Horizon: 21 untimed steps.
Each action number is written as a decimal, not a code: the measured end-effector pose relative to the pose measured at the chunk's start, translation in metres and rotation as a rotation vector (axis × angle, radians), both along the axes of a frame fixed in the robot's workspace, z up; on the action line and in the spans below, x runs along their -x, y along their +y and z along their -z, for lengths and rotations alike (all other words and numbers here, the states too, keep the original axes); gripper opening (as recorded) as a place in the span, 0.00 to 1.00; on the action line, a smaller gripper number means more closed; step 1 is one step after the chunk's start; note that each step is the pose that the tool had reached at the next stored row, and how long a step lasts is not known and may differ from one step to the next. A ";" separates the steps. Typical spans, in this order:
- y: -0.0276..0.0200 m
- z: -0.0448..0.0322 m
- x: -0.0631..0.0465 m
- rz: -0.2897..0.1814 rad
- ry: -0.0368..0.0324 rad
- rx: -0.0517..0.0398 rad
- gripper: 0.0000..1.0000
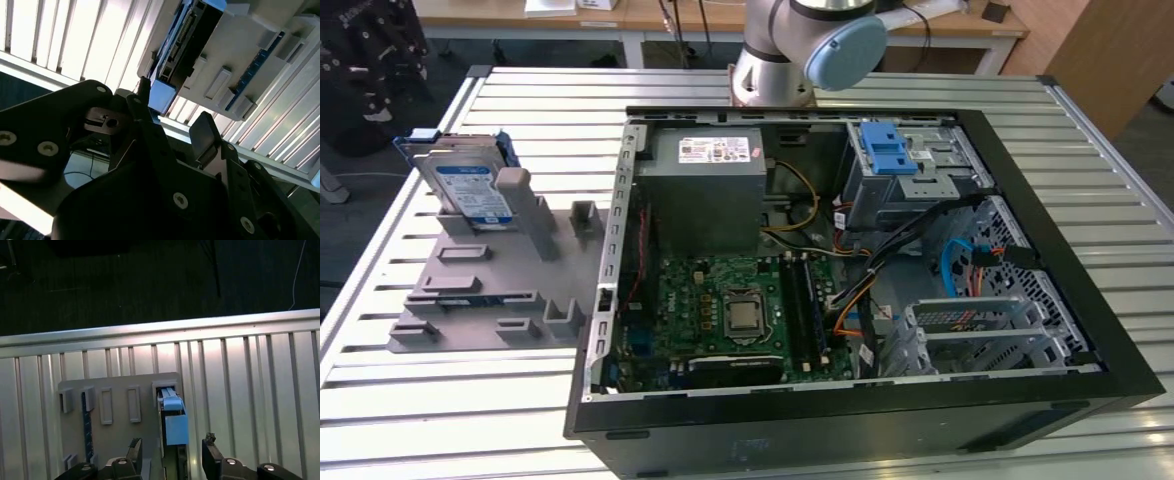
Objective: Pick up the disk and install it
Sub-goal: 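Pick up the disk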
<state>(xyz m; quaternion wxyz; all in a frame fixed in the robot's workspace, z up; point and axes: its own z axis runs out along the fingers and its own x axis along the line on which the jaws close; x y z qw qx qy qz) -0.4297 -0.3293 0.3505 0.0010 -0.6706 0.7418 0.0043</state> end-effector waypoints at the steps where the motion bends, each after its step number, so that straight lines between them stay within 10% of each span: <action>1: 0.0000 0.0018 0.001 0.000 -0.0005 -0.0002 0.59; 21: 0.0002 0.0252 0.005 -0.056 -0.0016 -0.0042 0.59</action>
